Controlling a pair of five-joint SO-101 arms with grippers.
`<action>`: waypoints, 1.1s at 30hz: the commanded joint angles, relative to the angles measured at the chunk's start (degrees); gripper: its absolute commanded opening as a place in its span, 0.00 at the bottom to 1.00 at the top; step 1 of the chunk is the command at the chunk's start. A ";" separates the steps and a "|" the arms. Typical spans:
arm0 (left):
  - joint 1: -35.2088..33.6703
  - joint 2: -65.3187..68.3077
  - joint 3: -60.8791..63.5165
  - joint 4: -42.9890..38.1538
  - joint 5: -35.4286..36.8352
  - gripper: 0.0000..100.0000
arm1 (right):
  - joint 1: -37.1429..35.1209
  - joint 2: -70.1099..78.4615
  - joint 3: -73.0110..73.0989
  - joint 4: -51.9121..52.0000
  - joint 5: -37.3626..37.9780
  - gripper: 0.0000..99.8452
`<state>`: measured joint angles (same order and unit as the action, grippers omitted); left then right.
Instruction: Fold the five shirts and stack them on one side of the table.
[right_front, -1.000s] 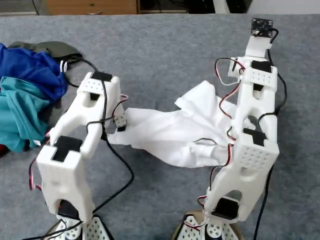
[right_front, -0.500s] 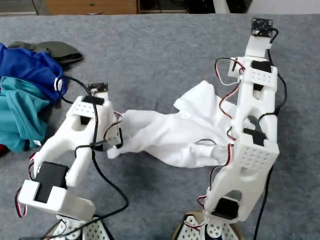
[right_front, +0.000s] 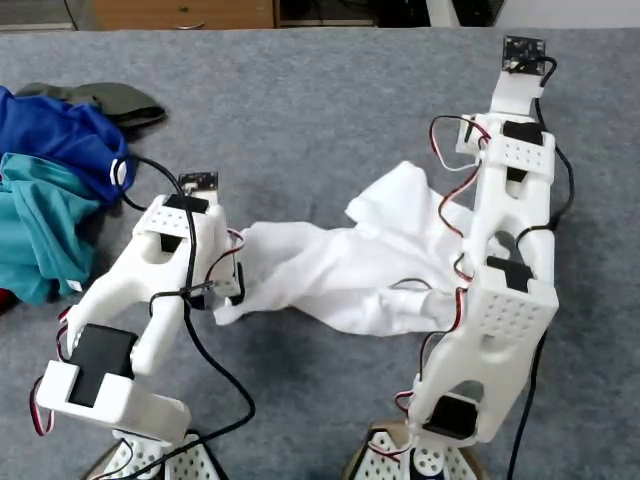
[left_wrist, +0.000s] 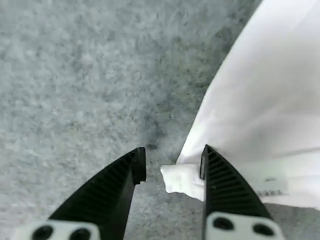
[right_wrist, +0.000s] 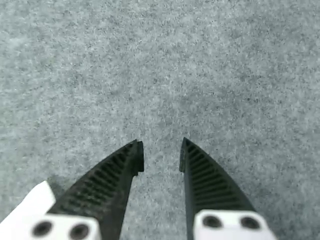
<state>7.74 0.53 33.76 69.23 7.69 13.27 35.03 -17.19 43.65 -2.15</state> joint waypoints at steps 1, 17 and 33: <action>1.67 -1.71 0.00 1.32 -0.44 0.19 | 1.19 -0.22 -3.03 0.35 0.44 0.14; 11.60 -1.54 5.63 -5.54 -0.09 0.19 | 1.10 -0.22 -3.03 0.35 0.44 0.14; 9.49 -1.63 -0.62 -12.04 -0.44 0.02 | 1.19 -0.22 -3.03 0.35 0.35 0.14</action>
<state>19.60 -0.44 38.15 58.59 7.69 13.27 35.03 -17.19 43.65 -2.15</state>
